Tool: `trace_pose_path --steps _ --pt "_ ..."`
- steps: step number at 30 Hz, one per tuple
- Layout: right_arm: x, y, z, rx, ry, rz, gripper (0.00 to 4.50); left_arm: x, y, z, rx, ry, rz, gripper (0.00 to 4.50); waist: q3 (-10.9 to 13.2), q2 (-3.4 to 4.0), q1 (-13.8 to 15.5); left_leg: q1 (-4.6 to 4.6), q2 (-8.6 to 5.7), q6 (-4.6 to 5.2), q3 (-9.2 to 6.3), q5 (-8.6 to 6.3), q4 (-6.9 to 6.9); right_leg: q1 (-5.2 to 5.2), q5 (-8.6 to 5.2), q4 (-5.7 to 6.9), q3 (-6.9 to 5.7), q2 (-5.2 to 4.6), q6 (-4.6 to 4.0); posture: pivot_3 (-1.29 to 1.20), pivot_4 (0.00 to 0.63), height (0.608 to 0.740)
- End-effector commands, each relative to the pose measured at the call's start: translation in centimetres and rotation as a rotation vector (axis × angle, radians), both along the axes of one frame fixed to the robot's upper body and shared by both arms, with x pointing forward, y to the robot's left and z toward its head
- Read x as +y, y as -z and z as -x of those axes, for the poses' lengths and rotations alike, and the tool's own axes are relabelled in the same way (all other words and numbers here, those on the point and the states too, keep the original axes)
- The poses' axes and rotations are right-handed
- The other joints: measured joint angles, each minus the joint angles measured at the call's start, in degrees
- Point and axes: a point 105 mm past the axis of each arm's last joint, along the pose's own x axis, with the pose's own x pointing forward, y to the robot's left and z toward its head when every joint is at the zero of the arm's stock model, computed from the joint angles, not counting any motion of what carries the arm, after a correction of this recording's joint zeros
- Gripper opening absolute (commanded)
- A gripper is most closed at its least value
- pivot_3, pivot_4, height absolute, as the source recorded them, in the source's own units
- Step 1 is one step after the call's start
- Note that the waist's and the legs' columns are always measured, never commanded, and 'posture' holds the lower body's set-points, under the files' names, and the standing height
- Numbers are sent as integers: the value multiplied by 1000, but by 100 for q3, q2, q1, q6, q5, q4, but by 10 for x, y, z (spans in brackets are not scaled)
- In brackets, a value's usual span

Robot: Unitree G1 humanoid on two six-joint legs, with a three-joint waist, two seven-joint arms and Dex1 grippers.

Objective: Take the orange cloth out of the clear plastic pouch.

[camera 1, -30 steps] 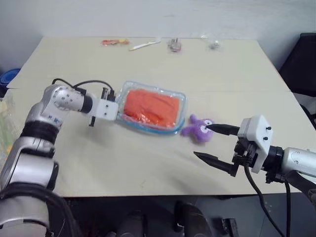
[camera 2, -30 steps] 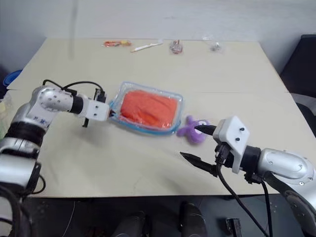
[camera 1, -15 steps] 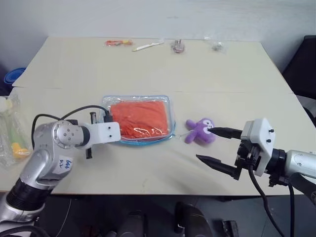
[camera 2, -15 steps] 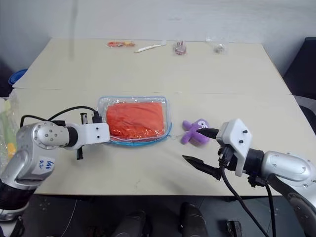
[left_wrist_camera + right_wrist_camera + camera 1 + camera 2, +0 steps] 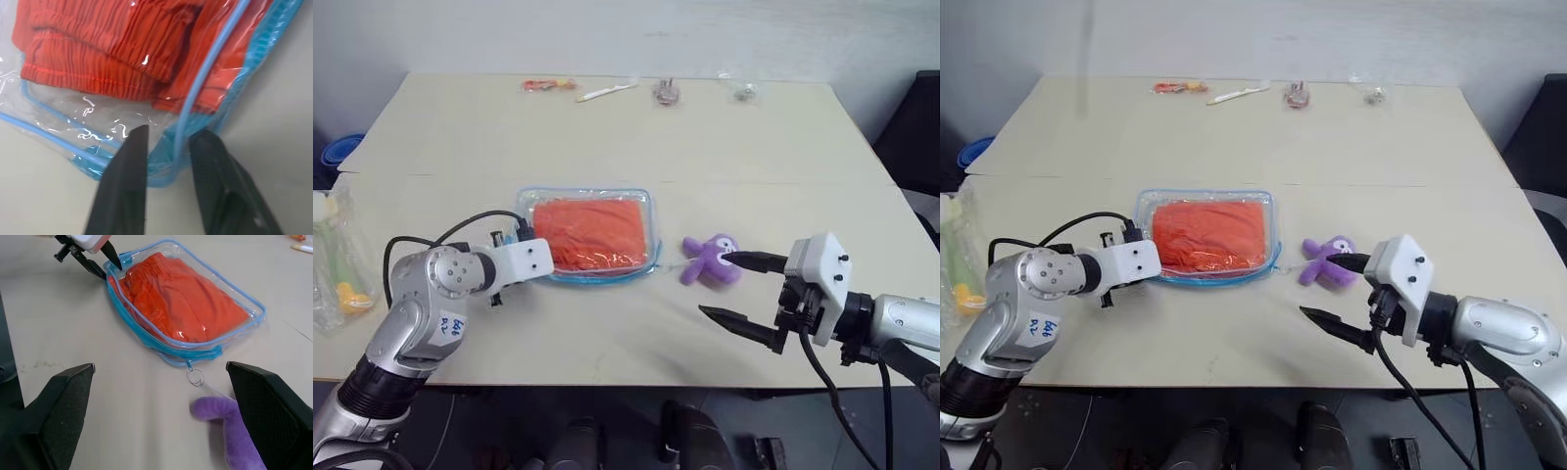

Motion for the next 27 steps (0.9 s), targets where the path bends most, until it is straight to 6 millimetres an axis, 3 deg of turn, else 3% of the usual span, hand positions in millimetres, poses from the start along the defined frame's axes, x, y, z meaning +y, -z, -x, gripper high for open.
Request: trace_pose_path --steps 1,5,11,14,16,21,25,27 --pt "2 -3 2 -38 -16 15 4500 3 -7 4 15 -11 33 2896 0 0 -4 0 0 0 1 0 0 0 0 0 1 0 0 0 150 740" --pt "-2 5 -7 -57 22 65 4500 7 -21 20 137 -52 210 4139 0 0 -14 0 -3 0 3 0 0 -1 0 0 1 3 0 0 150 740" --pt "-10 20 -26 -100 76 180 4500 7 -62 47 309 28 474 4139 1 0 -19 -2 3 -2 3 0 2 -5 -2 0 1 5 -3 0 150 740" --pt "-14 29 -48 -137 132 246 4500 -3 -100 75 453 274 701 4139 2 2 -34 -1 2 -3 4 0 4 -4 -2 1 1 3 -3 0 150 740" --pt "-17 36 -59 -148 159 297 4500 -7 -115 86 525 369 776 4139 3 5 -42 -2 4 -5 3 1 6 -4 -2 0 0 4 -3 0 150 740" --pt "-25 50 -82 -158 209 353 4500 -30 -135 81 547 509 802 4139 6 9 -29 -6 -22 -15 2 2 6 -1 -3 -1 -11 7 -6 0 150 740" --pt "-29 59 -94 -160 224 379 4500 -40 -132 74 536 563 750 4139 6 11 -80 -3 -22 -15 2 2 1 -4 -3 0 -3 8 -6 0 150 740" --pt "-28 62 -96 -150 221 382 4101 -41 -129 68 516 571 725 4168 6 11 -112 -3 -21 -20 3 4 -2 -5 -4 -1 -6 11 -8 0 150 740"
